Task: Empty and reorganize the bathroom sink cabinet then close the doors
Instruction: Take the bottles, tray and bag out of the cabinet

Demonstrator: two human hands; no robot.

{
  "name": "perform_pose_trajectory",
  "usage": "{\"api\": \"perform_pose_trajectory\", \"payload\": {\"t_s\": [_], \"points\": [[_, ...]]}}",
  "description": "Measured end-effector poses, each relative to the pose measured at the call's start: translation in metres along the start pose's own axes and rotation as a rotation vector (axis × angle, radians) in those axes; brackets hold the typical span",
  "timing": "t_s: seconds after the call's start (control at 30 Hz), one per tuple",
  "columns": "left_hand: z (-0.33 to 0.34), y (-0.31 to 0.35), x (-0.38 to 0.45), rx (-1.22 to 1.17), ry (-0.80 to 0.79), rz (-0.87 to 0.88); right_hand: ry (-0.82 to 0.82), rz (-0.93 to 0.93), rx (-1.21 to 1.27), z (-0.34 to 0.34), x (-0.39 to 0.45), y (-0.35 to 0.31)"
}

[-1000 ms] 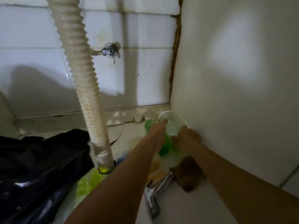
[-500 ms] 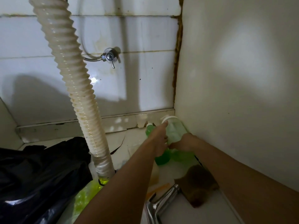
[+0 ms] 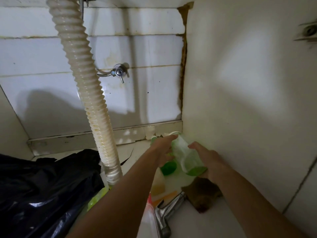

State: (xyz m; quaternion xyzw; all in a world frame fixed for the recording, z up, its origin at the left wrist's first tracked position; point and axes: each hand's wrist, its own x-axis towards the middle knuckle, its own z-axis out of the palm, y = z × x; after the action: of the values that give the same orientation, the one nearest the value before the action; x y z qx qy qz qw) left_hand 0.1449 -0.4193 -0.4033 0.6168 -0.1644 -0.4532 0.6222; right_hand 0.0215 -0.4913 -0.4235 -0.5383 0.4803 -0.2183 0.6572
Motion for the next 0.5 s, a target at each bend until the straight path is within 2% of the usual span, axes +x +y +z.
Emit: {"api": "perform_pose_trajectory", "payload": {"t_s": [0.1,0.3,0.4,0.5], "points": [[0.004,0.0,-0.021,-0.013,0.034,0.018,-0.012,0.003,0.165,-0.001,-0.024,0.019],[-0.001,0.001,-0.067,0.022,0.008,-0.03,-0.041,-0.079,0.281,-0.017,-0.089,0.027],[-0.001,-0.002,-0.097,-0.037,-0.061,-0.102,-0.095,-0.141,0.228,-0.032,-0.131,0.029],[0.005,-0.012,-0.124,-0.101,-0.101,-0.137,-0.212,-0.129,0.052,-0.051,-0.166,0.033]]}}
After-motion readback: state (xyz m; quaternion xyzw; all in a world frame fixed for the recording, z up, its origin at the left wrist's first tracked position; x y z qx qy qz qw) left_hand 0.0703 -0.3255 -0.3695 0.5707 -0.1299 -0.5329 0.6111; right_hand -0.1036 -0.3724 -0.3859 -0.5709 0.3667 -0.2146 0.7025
